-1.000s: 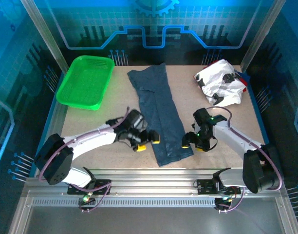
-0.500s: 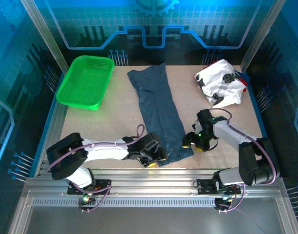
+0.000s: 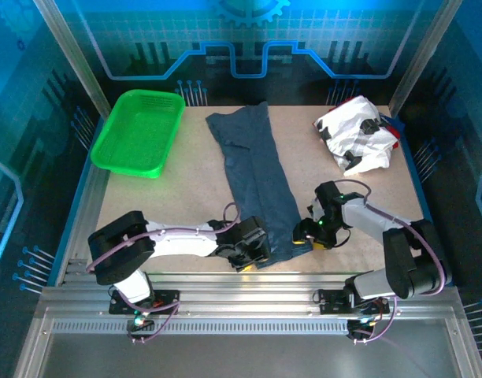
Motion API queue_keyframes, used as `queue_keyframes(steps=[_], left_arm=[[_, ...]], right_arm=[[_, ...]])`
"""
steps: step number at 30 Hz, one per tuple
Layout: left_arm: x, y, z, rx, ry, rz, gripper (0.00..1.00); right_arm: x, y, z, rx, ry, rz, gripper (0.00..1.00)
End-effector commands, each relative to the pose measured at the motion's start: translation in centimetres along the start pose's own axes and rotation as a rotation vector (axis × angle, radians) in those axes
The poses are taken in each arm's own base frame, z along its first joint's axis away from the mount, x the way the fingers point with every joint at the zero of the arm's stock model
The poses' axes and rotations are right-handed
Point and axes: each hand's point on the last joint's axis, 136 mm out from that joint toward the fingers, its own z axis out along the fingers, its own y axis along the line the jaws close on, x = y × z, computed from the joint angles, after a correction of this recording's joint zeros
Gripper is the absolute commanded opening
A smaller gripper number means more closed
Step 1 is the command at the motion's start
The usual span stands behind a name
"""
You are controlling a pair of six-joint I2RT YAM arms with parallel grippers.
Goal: Fold and stack the t-shirts
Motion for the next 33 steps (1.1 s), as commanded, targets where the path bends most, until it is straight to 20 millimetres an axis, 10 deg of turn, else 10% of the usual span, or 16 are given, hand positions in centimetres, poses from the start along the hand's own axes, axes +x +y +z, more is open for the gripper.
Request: queue_keyframes(steps=[1,17,23,33], left_arm=[[-1.2,-4.9,2.0,0.130,-0.044,0.052,0.52],[-4.1,-8.2,1.4,0.135,-0.119,0.093,0.21],[-3.7,-6.8,0.6,0.107,-0.128,0.084,0.00],[-1.1,-2.3,-3.1,0.012,-0.172,0.094,0.00]], right_arm=[[0.4,0.7,1.3,-0.015,0.038,-0.007,0.65],[0.1,1.8,1.4,-0.015,0.049,-0.023,0.16],[0.6,1.9,0.8,-0.016,0.059,-0.033,0.08],[3.8,1.0,-1.4,0.003,0.060,0.014,0.04]])
